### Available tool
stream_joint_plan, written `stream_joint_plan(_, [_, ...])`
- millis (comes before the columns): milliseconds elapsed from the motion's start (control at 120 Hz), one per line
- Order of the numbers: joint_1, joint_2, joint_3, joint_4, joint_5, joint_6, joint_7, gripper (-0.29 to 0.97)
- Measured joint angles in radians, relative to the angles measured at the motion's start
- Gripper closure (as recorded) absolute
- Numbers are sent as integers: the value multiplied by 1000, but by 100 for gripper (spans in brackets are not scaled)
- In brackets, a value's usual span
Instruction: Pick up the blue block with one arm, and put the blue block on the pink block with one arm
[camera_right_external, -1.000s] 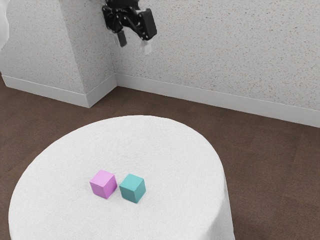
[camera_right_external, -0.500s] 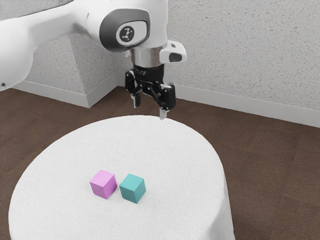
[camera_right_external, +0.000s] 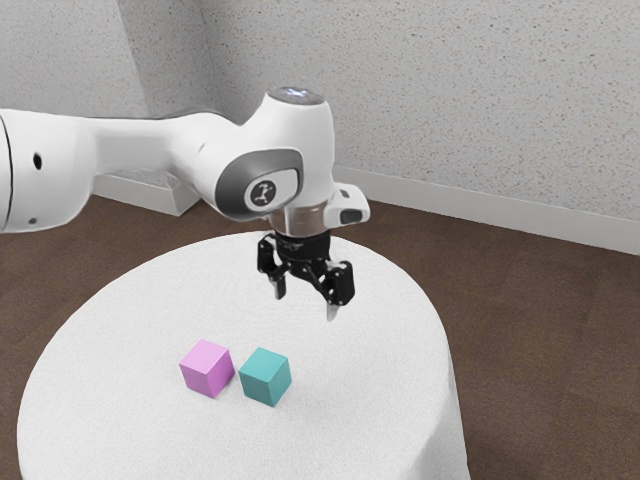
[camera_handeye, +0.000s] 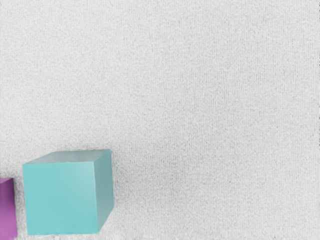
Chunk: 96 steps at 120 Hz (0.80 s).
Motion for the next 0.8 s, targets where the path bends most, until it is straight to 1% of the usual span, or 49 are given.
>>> stream_joint_plan(108, [2, -21, 3, -13, -28, -18, -6, 0])
stream_joint_plan(233, [24, -24, 74, -120, -59, 90, 42, 0])
stream_joint_plan(317, [61, -22, 93, -173, -80, 171, 86, 0])
stream_joint_plan(442, [53, 17, 98, -221, -93, 287, 143, 0])
stream_joint_plan(558, [52, 48, 98, -244, -99, 358, 187, 0])
stream_joint_plan(800, [82, 21, 75, -356, -104, 455, 253, 0])
